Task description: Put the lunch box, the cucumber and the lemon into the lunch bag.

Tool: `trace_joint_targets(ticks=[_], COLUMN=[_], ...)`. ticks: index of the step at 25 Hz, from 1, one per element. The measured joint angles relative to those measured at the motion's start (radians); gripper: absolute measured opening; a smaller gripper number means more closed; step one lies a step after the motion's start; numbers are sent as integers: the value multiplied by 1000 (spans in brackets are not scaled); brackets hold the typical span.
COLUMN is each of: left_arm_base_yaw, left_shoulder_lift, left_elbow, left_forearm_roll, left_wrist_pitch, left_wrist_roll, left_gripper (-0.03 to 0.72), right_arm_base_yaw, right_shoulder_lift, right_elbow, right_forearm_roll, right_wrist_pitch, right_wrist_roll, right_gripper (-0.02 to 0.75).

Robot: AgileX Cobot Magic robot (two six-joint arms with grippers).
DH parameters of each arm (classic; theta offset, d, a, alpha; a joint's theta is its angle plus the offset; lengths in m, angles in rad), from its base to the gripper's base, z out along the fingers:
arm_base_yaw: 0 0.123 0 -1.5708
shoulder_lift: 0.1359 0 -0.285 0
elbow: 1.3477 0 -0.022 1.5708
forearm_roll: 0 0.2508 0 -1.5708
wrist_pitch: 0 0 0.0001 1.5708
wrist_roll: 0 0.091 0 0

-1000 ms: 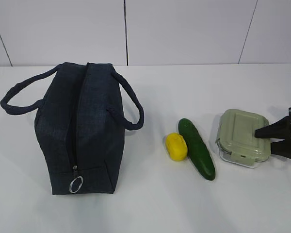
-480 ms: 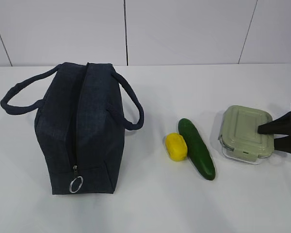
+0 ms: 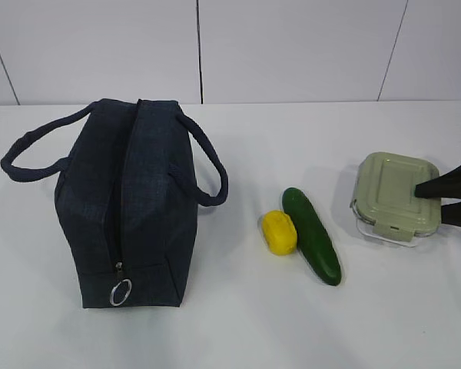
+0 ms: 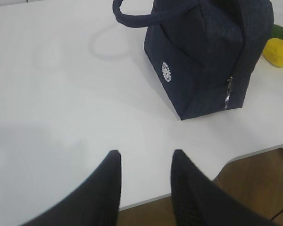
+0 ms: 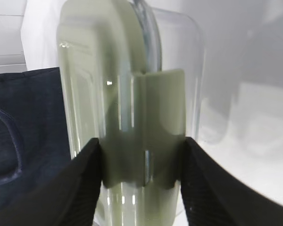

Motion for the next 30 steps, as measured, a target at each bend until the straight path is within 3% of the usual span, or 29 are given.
trace_joint_targets(ticks=[21, 30], left_arm_base_yaw=[0, 0], left_shoulder_lift=[51, 165], left_elbow=[0, -8], left_forearm_roll=[-57, -120], left_wrist_pitch=[-14, -169], left_wrist_roll=[0, 11], left_gripper=[238, 238], right_arm_base_yaw=[123, 126], right_shoulder_lift=[-46, -156], right_elbow=[0, 2], right_forearm_roll=[23, 50], right_wrist_pitch=[2, 6], right_wrist_roll=[51, 68], right_gripper=[375, 375])
